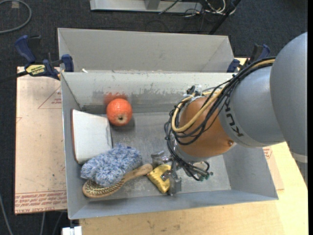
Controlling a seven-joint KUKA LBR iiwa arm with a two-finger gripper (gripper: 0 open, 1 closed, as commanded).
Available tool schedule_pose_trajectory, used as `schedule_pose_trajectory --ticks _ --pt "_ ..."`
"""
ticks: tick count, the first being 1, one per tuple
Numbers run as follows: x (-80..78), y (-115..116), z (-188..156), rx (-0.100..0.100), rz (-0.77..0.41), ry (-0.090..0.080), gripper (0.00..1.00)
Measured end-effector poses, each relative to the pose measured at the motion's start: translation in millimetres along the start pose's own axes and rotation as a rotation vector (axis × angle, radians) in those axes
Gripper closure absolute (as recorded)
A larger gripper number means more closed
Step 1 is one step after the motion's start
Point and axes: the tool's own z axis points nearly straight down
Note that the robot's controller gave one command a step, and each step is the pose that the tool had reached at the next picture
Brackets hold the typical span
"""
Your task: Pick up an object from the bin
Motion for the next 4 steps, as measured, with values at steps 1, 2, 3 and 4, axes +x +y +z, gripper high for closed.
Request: schedule_pose_trajectory --ticks 1,2,3,4 --pt "0.0 0.0 0.0 0.0 0.0 0.0 1.0" --pt "-11.0 -9.4 -114.7 -0.001 -0.009 -0.001 1.0" --pt "-11.0 -9.4 -114.7 -0.001 -0.01 0.0 1.0" --pt "-14.0 -11.4 -157.6 -0.004 -0.02 0.007 1.0"
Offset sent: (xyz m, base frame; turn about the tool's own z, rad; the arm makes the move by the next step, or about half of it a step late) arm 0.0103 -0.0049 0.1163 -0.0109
